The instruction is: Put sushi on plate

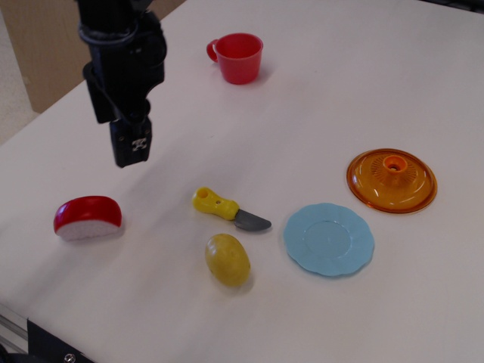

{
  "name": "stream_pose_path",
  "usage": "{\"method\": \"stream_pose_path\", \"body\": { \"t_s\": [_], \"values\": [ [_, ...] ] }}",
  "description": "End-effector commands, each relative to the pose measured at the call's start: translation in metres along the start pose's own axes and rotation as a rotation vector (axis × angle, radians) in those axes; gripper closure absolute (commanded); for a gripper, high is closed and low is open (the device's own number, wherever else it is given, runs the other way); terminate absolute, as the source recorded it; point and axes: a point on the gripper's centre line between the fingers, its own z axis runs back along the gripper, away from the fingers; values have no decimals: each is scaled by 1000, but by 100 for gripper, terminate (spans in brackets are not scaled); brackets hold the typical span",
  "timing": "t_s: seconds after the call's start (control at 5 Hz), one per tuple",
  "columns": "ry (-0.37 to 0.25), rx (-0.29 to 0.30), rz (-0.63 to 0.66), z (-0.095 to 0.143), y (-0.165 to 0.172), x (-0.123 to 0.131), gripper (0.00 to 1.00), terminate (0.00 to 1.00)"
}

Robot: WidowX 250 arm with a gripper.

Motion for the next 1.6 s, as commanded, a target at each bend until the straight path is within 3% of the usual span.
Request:
{"method": "stream_pose_path", "body": {
  "t_s": [0.0, 0.4, 0.8, 1.0, 1.4],
  "values": [
    [64, -49, -55, -26, -10, -19, 0, 0],
    [156, -20, -40, -39, -20, -38, 0, 0],
    [107, 14, -46, -46, -21, -24, 0, 0],
    [73, 15, -6, -51, -18, -17, 100, 0],
    [77, 44, 22, -50, -14, -4, 100, 0]
  ]
}}
